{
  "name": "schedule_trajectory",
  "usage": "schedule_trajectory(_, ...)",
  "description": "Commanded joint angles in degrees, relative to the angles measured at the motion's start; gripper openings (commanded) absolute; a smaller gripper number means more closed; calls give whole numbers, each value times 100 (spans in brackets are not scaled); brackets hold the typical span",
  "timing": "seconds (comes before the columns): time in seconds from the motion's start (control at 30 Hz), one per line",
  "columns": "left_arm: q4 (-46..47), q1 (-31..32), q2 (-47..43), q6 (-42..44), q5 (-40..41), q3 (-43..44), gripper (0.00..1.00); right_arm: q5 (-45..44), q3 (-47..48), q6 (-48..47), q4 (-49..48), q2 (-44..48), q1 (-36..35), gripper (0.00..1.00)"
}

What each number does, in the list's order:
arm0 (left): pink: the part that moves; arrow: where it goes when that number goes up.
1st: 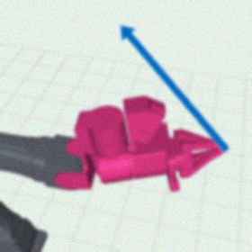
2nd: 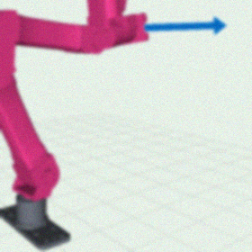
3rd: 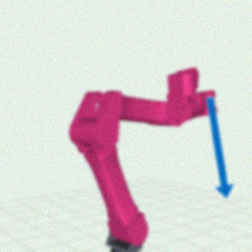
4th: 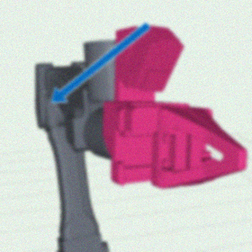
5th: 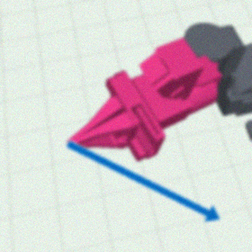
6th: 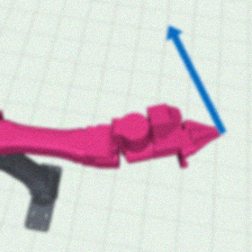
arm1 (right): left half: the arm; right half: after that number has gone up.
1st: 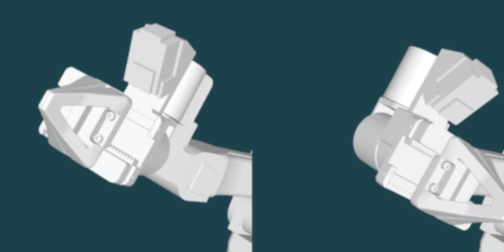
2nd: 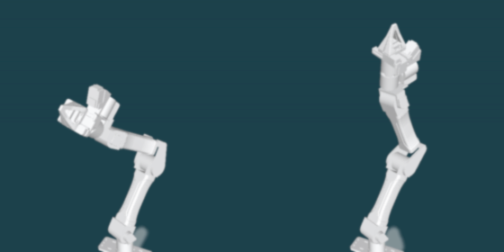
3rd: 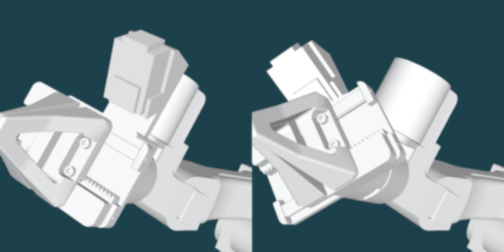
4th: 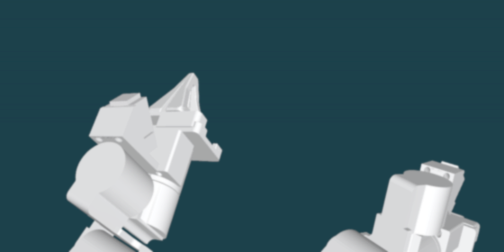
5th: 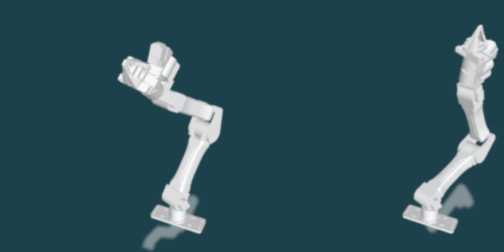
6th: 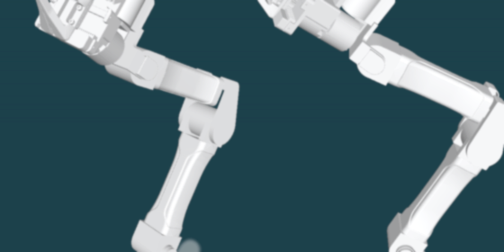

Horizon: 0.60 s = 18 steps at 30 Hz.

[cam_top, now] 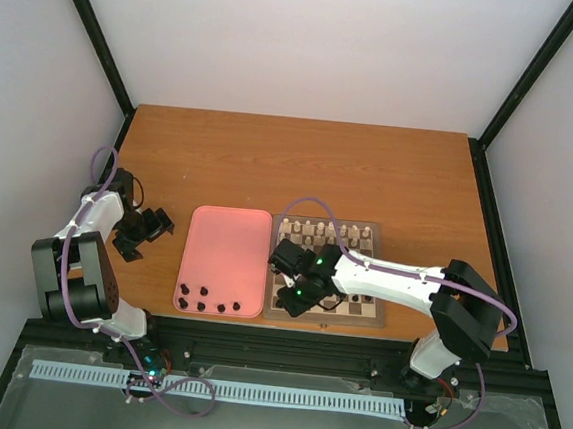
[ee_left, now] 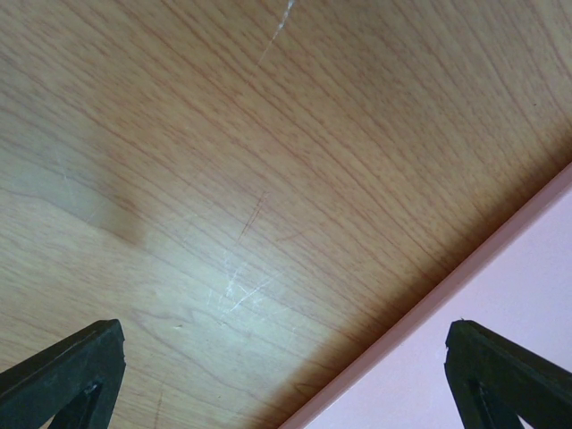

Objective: Set up the chess pieces on the board
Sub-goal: Place the chess piece on the chessboard.

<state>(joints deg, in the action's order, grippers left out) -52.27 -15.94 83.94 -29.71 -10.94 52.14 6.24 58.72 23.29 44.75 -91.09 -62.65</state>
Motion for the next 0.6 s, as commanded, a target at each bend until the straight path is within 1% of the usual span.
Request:
schedule_trajectory(0.0, 28, 29, -18, 95, 23, 163, 100, -96, 2, 53, -78, -32, 34, 13)
schedule_trajectory(0.57, 6, 29, -40, 106, 13, 182, 100, -82, 22, 33, -83, -1, 29, 19)
